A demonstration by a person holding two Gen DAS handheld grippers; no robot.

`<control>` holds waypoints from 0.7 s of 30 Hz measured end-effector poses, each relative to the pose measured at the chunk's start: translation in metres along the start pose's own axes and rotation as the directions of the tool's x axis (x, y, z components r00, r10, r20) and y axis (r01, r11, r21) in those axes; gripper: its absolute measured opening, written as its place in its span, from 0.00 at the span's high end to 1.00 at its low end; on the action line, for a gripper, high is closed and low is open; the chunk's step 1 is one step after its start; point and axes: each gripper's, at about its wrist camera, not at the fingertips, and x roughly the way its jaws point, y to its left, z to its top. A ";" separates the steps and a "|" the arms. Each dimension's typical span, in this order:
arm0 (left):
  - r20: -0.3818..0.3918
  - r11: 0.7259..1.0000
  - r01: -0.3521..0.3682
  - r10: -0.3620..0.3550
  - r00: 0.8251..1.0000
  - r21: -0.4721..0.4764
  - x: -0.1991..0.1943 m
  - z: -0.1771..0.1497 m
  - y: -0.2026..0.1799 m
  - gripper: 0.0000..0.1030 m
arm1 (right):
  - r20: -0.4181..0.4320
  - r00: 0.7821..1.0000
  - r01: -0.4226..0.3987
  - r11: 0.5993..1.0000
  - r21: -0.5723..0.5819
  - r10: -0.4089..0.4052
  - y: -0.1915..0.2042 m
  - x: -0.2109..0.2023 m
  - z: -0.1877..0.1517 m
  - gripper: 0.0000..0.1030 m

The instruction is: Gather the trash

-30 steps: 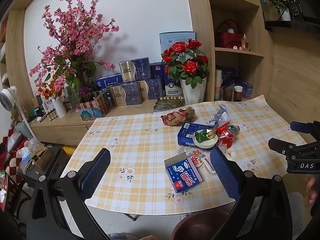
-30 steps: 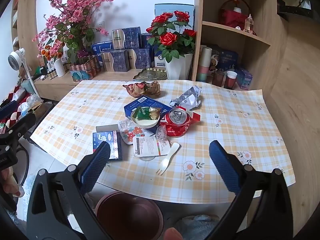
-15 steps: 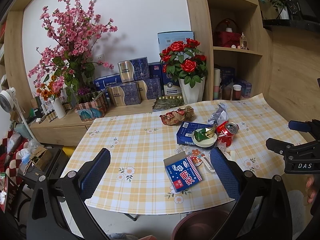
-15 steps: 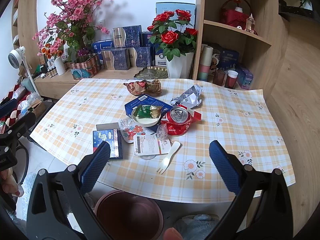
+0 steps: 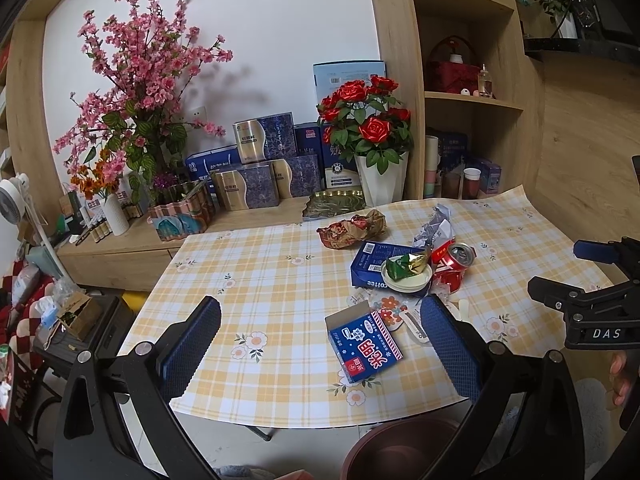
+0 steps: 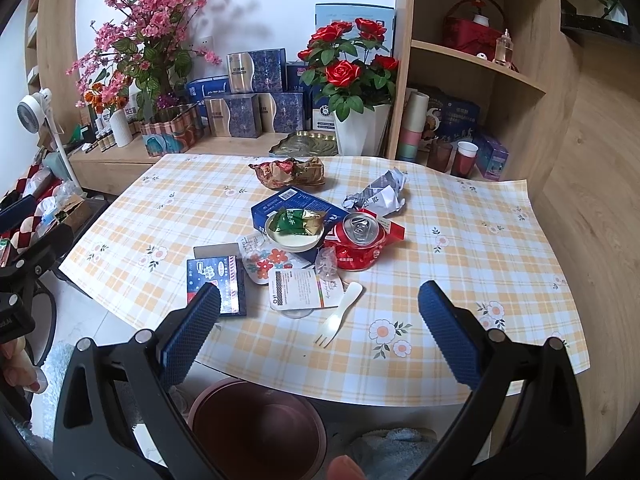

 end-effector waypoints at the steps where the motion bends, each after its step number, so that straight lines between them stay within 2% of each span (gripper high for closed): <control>1: 0.000 1.000 -0.001 0.001 1.000 0.000 0.000 0.000 0.000 0.05 | 0.000 1.000 0.000 1.000 -0.001 0.000 0.000 0.000 -0.001 0.05; 18: -0.003 1.000 0.005 -0.005 1.000 -0.004 0.003 -0.002 -0.002 0.05 | -0.005 1.000 0.004 1.000 -0.002 -0.004 0.000 -0.002 0.001 0.05; 21: 0.006 0.998 0.056 -0.056 0.998 -0.027 0.002 -0.003 0.002 0.05 | -0.004 1.000 0.003 1.000 -0.001 -0.003 0.000 -0.002 0.000 0.06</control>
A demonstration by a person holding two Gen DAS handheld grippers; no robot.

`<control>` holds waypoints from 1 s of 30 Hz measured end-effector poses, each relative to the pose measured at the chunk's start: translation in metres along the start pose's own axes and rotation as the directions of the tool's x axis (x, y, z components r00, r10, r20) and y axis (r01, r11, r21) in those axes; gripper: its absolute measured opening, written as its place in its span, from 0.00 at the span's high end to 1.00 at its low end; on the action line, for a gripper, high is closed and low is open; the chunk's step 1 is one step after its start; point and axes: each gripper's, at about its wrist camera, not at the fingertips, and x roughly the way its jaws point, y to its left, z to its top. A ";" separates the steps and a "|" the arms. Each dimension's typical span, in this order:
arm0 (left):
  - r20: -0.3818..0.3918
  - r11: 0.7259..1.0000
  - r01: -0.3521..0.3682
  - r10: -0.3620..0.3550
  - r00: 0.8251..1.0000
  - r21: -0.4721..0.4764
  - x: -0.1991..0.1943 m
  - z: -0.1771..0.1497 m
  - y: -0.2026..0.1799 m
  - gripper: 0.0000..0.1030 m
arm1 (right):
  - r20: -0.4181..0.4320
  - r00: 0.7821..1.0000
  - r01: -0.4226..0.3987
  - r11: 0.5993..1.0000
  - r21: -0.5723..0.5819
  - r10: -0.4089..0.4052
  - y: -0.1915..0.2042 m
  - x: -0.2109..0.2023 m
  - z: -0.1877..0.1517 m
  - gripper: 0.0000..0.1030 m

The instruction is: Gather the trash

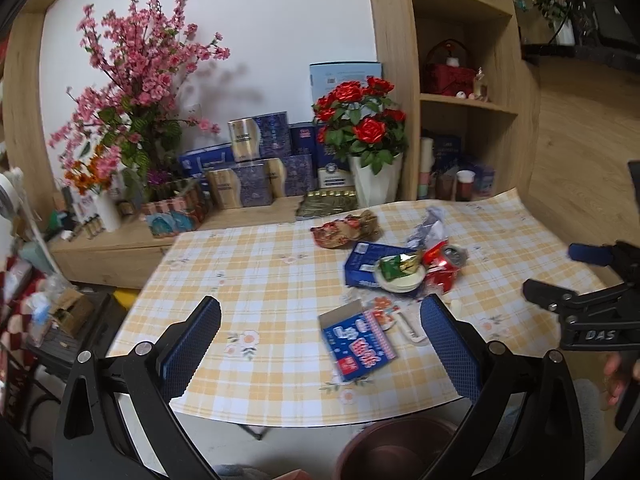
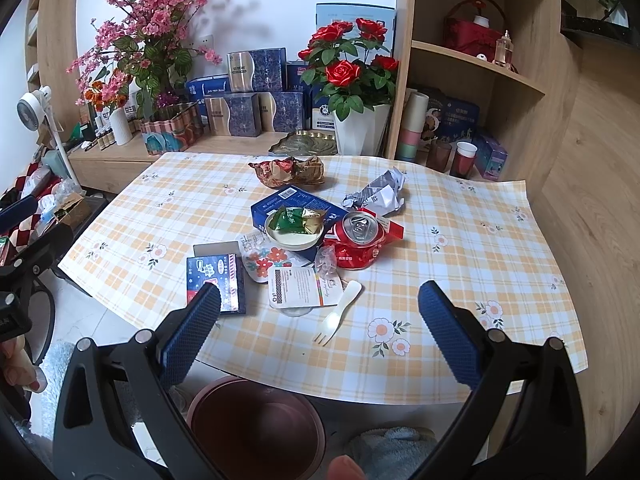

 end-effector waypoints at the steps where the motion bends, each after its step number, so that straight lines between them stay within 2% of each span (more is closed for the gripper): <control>1: 0.003 1.000 0.017 -0.017 1.000 -0.009 0.000 0.000 0.001 0.05 | 0.001 1.000 0.001 1.000 0.000 -0.001 0.000 0.000 0.000 0.05; 4: 0.004 0.999 0.035 -0.035 0.999 -0.021 0.001 -0.001 0.003 0.05 | 0.006 1.000 0.001 1.000 -0.004 -0.001 0.000 -0.001 0.001 0.05; 6: -0.002 0.996 0.080 -0.080 0.997 -0.037 0.003 -0.002 0.006 0.05 | 0.010 1.000 -0.002 1.000 -0.007 0.002 0.000 -0.002 0.001 0.05; 8: -0.006 0.994 0.096 -0.096 0.995 -0.052 0.005 -0.002 0.010 0.05 | 0.022 1.000 -0.002 1.000 -0.012 0.002 0.001 -0.003 0.002 0.05; 12: -0.021 0.997 0.058 -0.059 0.998 -0.051 0.012 -0.007 0.018 0.05 | 0.048 0.999 -0.013 1.000 -0.001 0.013 -0.001 -0.001 0.001 0.05; 16: -0.032 0.999 0.013 -0.015 0.999 -0.050 0.022 -0.017 0.027 0.05 | 0.036 0.999 -0.031 0.998 0.060 0.029 -0.009 0.007 0.002 0.05; 17: -0.057 0.998 0.013 -0.016 0.998 -0.062 0.028 -0.020 0.030 0.05 | 0.029 0.999 -0.032 0.997 0.076 0.030 -0.012 0.011 0.001 0.05; 21: -0.196 0.982 0.087 -0.119 0.973 -0.168 0.059 -0.037 0.040 0.05 | -0.010 1.000 -0.013 0.991 0.136 0.014 -0.020 0.027 -0.004 0.05; 26: -0.302 0.976 0.061 -0.125 0.945 -0.211 0.105 -0.048 0.030 0.05 | -0.042 0.998 -0.048 0.984 0.170 0.056 -0.028 0.044 -0.015 0.05; 30: -0.340 0.969 0.056 -0.137 0.930 -0.240 0.148 -0.048 0.014 0.05 | -0.065 0.998 0.004 0.989 0.149 0.005 -0.032 0.056 -0.023 0.05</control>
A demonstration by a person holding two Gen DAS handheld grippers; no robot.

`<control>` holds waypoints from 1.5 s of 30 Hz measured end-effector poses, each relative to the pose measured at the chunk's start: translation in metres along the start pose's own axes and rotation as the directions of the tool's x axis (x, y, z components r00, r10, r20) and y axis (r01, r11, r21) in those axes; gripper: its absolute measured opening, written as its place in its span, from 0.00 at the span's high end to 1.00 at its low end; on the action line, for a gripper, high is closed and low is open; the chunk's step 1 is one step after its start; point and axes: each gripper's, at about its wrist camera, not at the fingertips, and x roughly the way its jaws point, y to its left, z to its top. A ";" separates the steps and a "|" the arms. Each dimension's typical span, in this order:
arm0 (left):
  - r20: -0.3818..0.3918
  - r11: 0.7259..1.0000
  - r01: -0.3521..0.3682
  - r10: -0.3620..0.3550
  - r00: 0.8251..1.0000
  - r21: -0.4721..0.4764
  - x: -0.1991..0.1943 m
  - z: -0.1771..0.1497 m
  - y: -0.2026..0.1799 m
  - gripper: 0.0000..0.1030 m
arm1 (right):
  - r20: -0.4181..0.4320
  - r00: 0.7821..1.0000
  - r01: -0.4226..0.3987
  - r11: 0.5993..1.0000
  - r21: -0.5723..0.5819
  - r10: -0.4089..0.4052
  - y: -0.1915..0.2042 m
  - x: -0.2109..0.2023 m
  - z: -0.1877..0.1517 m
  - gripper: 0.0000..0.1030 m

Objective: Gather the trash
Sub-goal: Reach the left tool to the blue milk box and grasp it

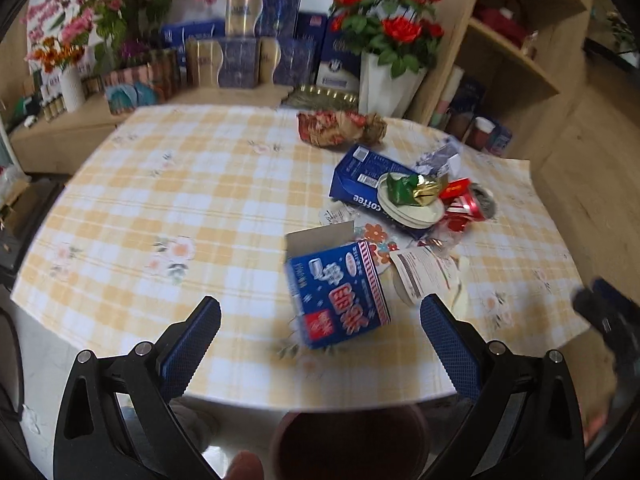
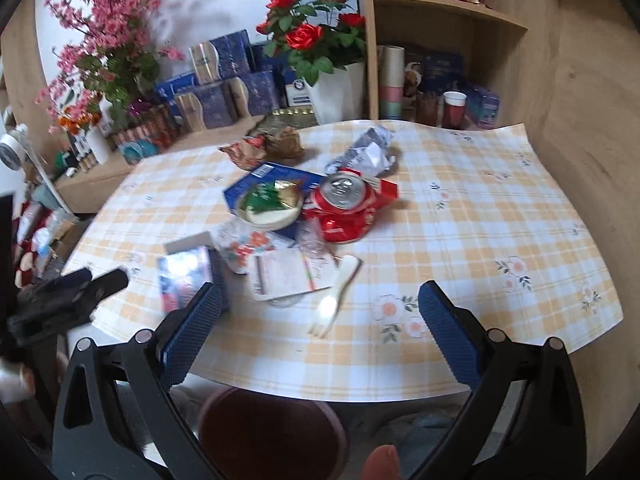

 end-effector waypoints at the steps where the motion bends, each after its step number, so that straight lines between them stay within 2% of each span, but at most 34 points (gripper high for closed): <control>1: -0.021 1.000 0.001 -0.001 1.000 -0.024 0.018 0.003 -0.003 0.05 | -0.002 1.000 0.011 1.000 -0.007 -0.011 -0.003 0.004 -0.001 0.05; 6: -0.136 0.989 -0.061 0.042 0.990 -0.136 0.080 0.009 -0.005 0.05 | -0.010 0.999 0.049 0.999 0.000 -0.049 -0.023 0.016 -0.001 0.05; 9: -0.174 0.978 -0.112 0.081 0.981 -0.176 0.100 0.006 -0.004 0.05 | -0.016 0.998 0.056 0.998 0.024 -0.055 -0.040 0.022 -0.001 0.05; 17: -0.175 0.984 -0.114 0.089 0.981 -0.137 0.114 0.007 -0.018 0.05 | -0.037 0.999 0.015 0.998 0.068 -0.012 -0.070 0.046 -0.004 0.06; 22: -0.177 0.984 -0.077 0.048 0.983 -0.158 0.112 0.008 -0.022 0.05 | -0.014 1.000 0.007 0.998 0.059 -0.006 -0.067 0.053 0.005 0.06; 24: -0.179 0.989 -0.058 0.032 0.983 -0.139 0.113 0.007 -0.025 0.05 | -0.006 1.000 -0.008 0.999 0.049 0.008 -0.063 0.056 0.010 0.06; 27: -0.198 0.991 -0.065 0.040 0.979 -0.121 0.121 0.004 -0.026 0.05 | 0.001 1.000 -0.012 1.000 0.006 0.012 -0.053 0.060 0.017 0.06; 29: -0.214 0.987 -0.047 0.013 0.977 -0.152 0.124 0.001 -0.019 0.12 | 0.010 1.000 -0.014 0.999 -0.050 0.015 -0.043 0.062 0.022 0.06; 30: -0.224 0.986 -0.039 0.001 0.975 -0.162 0.125 0.000 -0.015 0.22 | 0.013 1.000 -0.021 0.997 -0.073 0.022 -0.038 0.063 0.024 0.06; 31: -0.229 0.986 -0.023 -0.015 0.973 -0.164 0.124 0.000 -0.013 0.23 | 0.016 0.999 -0.037 0.994 -0.106 0.039 -0.031 0.064 0.028 0.06; 34: -0.211 0.987 0.009 -0.043 0.977 -0.162 0.114 0.002 -0.005 0.25 | 0.026 0.996 -0.082 0.978 -0.192 0.089 -0.016 0.065 0.036 0.06; 37: -0.155 0.983 0.041 -0.069 0.985 -0.180 0.094 0.007 0.006 0.26 | 0.053 0.995 -0.065 0.943 -0.327 0.088 -0.001 0.068 0.055 0.06; 39: -0.120 0.982 0.049 -0.072 0.990 -0.183 0.082 0.010 0.013 0.26 | 0.078 0.994 -0.038 0.933 -0.359 0.070 -0.001 0.074 0.076 0.06; 42: -0.067 0.983 0.029 -0.042 0.997 -0.182 0.066 0.017 0.025 0.26 | 0.073 0.997 -0.013 0.941 -0.339 0.040 -0.014 0.094 0.111 0.06; 45: -0.020 0.983 0.016 -0.020 1.000 -0.184 0.058 0.024 0.037 0.26 | 0.020 0.999 -0.023 0.967 -0.254 0.029 -0.036 0.132 0.152 0.06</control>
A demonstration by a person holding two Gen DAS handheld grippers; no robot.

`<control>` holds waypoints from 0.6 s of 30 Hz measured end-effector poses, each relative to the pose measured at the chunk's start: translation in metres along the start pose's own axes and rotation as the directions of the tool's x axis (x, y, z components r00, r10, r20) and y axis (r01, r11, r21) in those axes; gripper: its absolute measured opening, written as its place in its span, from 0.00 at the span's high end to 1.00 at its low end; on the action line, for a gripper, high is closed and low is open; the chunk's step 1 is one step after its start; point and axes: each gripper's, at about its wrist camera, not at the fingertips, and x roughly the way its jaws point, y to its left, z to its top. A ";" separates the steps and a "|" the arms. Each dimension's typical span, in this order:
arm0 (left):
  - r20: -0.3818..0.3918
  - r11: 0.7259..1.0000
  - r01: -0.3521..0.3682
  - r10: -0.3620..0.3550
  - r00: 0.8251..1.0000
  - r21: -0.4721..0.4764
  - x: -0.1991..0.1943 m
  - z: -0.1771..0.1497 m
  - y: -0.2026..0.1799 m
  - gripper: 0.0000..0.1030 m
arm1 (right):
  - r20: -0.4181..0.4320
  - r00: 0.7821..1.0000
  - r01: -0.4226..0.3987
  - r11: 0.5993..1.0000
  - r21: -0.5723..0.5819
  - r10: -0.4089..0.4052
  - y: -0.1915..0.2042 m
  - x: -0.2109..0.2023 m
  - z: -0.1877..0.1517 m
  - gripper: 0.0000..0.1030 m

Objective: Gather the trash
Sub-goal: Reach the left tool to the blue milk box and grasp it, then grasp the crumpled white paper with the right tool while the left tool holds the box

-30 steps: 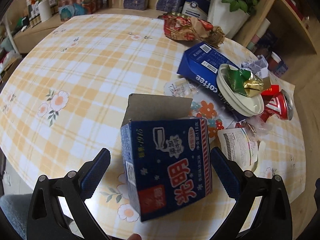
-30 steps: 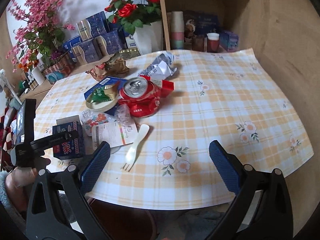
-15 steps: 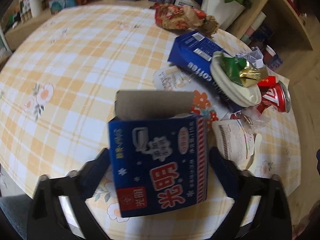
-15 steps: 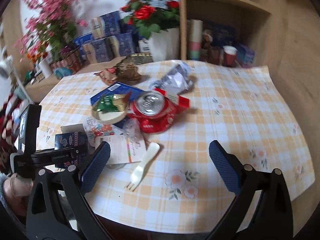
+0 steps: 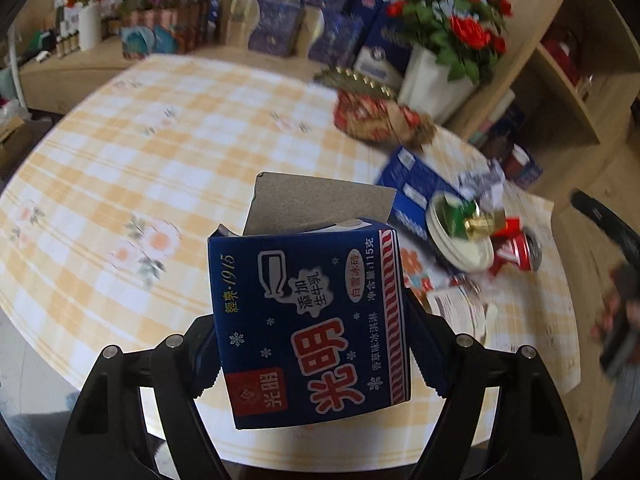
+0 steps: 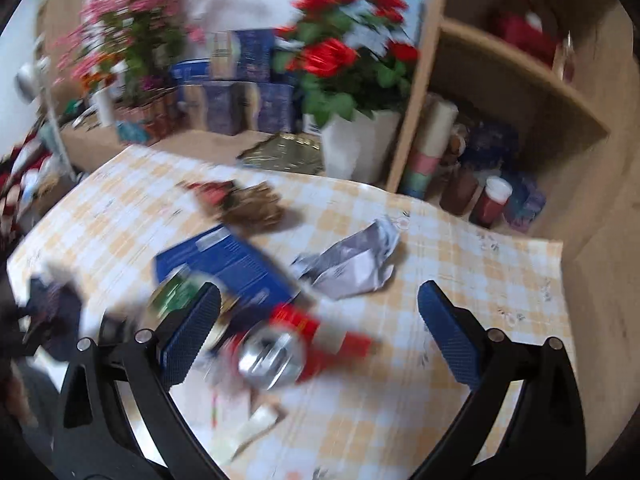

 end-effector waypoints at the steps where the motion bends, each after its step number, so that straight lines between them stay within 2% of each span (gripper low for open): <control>1: 0.019 1.000 -0.012 0.012 1.000 0.003 -0.002 0.002 0.007 0.26 | -0.039 0.999 0.000 0.999 0.049 0.002 -0.013 0.019 0.012 0.06; 5: 0.022 0.998 -0.048 0.049 0.999 -0.046 -0.002 0.007 0.031 0.26 | -0.174 0.984 0.004 0.968 0.251 0.041 -0.053 0.086 0.038 0.06; 9: 0.027 0.995 -0.068 0.070 0.997 -0.067 -0.002 0.011 0.046 0.26 | -0.289 0.953 0.039 0.908 0.417 0.091 -0.072 0.144 0.043 0.06; 11: 0.036 0.995 -0.071 0.074 0.997 -0.064 -0.005 0.013 0.049 0.26 | -0.354 0.930 0.090 0.872 0.481 0.100 -0.079 0.170 0.040 0.07; 12: 0.042 0.996 -0.070 0.073 0.996 -0.063 -0.006 0.013 0.050 0.26 | -0.376 0.922 0.115 0.857 0.503 0.097 -0.080 0.178 0.038 0.11; 13: 0.048 0.996 -0.067 0.070 0.996 -0.063 -0.008 0.014 0.050 0.26 | -0.407 0.906 0.130 0.841 0.525 0.113 -0.082 0.189 0.035 0.21; 14: 0.052 0.996 -0.066 0.070 0.996 -0.062 -0.009 0.012 0.050 0.26 | -0.424 0.894 0.129 0.828 0.545 0.141 -0.083 0.197 0.032 0.25; 16: 0.056 0.996 -0.063 0.066 0.996 -0.058 -0.011 0.011 0.050 0.26 | -0.453 0.868 0.128 0.789 0.601 0.205 -0.086 0.208 0.024 0.39; 18: 0.056 0.997 -0.059 0.062 0.997 -0.052 -0.012 0.010 0.050 0.26 | -0.450 0.860 0.123 0.758 0.640 0.240 -0.091 0.210 0.020 0.49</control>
